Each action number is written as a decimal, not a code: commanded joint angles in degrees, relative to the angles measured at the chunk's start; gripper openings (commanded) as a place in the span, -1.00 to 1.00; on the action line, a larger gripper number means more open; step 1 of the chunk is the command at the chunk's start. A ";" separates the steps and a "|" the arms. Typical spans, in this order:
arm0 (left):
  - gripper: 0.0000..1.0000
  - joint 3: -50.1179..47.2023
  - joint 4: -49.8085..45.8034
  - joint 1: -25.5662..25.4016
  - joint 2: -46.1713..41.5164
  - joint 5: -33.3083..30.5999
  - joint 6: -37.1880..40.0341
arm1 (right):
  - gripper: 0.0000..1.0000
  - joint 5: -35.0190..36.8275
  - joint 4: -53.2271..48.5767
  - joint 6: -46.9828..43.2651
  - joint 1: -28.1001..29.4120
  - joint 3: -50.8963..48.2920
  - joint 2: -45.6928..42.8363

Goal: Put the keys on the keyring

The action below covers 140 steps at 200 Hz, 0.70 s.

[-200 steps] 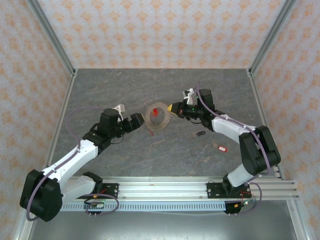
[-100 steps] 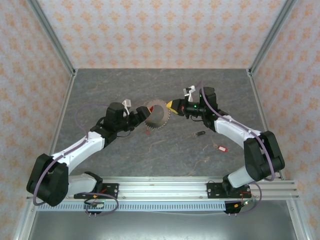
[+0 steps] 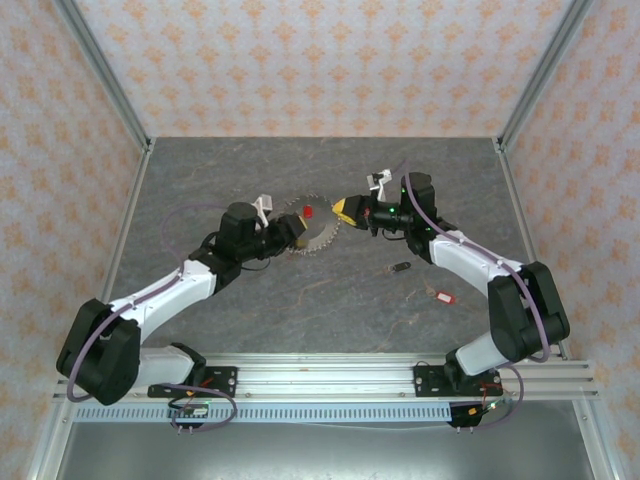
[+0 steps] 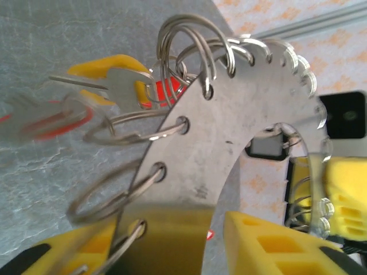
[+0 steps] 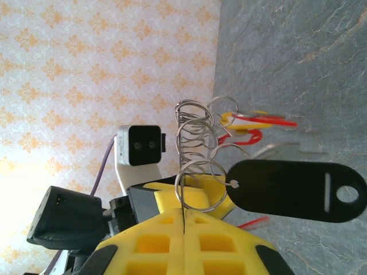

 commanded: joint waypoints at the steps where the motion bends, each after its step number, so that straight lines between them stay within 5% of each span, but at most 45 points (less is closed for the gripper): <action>1: -0.41 3.35 0.53 -0.05 -2.53 -0.30 1.10 | -1.00 -2.53 -0.01 -0.98 0.03 2.73 -1.63; 54: -1.00 6.74 -2.15 0.07 -6.39 0.23 4.73 | -0.85 -0.97 -1.73 -3.89 0.05 3.20 -4.19; 92: -1.00 8.89 -1.98 0.25 -9.15 2.24 8.96 | -0.59 4.01 -8.20 -11.39 0.08 3.35 -9.56; 117: -1.00 8.94 -2.12 0.36 -11.90 3.25 13.49 | -0.42 12.80 -16.09 -20.29 0.09 2.26 -15.99; 140: -1.00 9.79 -3.35 0.32 -14.09 5.83 19.33 | -0.27 21.35 -12.75 -27.74 0.04 -3.62 -24.29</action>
